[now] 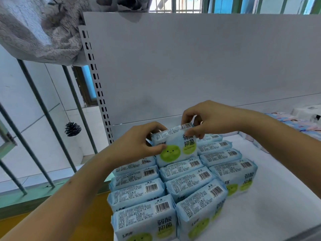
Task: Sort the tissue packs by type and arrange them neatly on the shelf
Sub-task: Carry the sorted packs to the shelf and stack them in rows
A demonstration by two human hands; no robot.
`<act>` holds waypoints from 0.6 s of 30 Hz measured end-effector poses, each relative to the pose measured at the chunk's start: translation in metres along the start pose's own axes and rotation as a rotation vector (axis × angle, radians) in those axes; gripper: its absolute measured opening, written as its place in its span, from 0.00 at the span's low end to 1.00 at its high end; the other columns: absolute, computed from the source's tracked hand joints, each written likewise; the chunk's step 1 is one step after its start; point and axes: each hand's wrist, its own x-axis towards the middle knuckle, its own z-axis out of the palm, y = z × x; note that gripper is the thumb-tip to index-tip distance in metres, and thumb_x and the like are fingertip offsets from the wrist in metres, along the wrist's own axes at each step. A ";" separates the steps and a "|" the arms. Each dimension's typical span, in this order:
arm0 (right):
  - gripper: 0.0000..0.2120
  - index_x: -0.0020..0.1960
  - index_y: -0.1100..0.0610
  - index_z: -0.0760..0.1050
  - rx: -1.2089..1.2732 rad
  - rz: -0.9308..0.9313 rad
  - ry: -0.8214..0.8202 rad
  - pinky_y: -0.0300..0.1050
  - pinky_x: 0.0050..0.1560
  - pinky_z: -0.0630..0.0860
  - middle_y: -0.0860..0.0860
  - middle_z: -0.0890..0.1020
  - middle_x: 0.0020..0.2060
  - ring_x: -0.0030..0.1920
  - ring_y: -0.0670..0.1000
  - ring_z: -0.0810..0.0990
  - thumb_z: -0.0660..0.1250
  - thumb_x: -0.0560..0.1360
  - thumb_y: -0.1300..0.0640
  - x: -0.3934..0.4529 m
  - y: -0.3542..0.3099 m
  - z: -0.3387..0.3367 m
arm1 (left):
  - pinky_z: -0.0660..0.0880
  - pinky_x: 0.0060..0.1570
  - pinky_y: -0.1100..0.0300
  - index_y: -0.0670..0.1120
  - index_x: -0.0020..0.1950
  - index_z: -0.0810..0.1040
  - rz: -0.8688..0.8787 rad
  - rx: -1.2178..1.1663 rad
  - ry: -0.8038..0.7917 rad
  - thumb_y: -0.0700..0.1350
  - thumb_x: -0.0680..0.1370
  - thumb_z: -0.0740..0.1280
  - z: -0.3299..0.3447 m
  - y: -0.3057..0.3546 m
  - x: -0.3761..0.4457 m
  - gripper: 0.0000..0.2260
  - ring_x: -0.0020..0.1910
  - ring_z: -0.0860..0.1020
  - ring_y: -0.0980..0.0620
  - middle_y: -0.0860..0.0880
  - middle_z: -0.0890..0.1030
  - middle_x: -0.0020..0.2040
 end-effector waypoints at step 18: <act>0.10 0.53 0.45 0.80 -0.251 -0.039 0.022 0.35 0.42 0.69 0.37 0.78 0.44 0.43 0.39 0.76 0.64 0.78 0.43 0.019 0.036 0.029 | 0.78 0.46 0.63 0.54 0.56 0.80 -0.098 0.158 0.129 0.56 0.79 0.66 0.006 -0.030 0.014 0.10 0.44 0.78 0.60 0.57 0.80 0.47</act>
